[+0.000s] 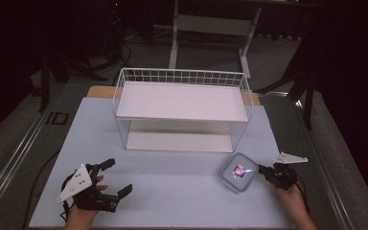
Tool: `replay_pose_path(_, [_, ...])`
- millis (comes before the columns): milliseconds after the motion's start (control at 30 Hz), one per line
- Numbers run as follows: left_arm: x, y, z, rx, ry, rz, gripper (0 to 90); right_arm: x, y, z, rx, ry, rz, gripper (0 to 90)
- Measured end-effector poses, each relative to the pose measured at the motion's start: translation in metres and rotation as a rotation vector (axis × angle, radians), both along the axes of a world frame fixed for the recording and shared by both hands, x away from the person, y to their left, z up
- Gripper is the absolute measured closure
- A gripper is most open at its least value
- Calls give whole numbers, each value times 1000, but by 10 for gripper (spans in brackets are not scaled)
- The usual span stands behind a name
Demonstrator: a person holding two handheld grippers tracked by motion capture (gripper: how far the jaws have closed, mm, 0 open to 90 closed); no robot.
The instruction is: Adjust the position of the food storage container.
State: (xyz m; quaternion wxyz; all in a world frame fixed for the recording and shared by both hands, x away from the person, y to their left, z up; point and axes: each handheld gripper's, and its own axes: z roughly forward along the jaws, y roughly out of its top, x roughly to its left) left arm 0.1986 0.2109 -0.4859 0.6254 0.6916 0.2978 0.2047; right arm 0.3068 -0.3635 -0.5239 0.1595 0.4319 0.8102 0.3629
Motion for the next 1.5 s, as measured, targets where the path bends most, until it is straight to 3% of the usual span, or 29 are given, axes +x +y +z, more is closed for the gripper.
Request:
replay_pose_path(167, [-1,0,1,5,-3,-3,3,-7,4,-1,9,20,35,900])
replay_pose_path(300, [-1,0,1,4,-5,-3,3,-15,13,-1,16,34,109,900])
replay_pose_path(433, [-1,-1,1,5,-4,-3,3,-22,29,-3,-12,44,168,900])
replay_pose_path(600, [-2,0,2,3,-9,0,3,-31,37,-8,11,73,232,900])
replay_pose_path(867, [-2,-1,2,5,-8,0,3,-29,67,-6,11,82,327,900])
replay_pose_path(933, [-2,0,1,2,-7,-1,3,-27,74,-3,10,79,378,900])
replay_pose_path(1033, [-2,0,1,5,-6,-1,3,-24,70,-2,-16,74,372,900])
replay_pose_path(1100, [-2,0,1,5,-5,0,3,-16,59,-2,-47,71,315,900])
replay_pose_path(1300, [-1,-1,1,7,-4,1,3,17,35,4,-27,37,150,900])
replay_pose_path(1400, [-1,-1,1,8,-2,0,3,28,35,6,-30,29,121,900])
replay_pose_path(1433, [-1,-1,1,6,-2,0,3,41,37,6,-20,26,97,900])
replay_pose_path(1500, [-1,-1,1,8,-1,0,3,46,38,6,-4,39,99,900])
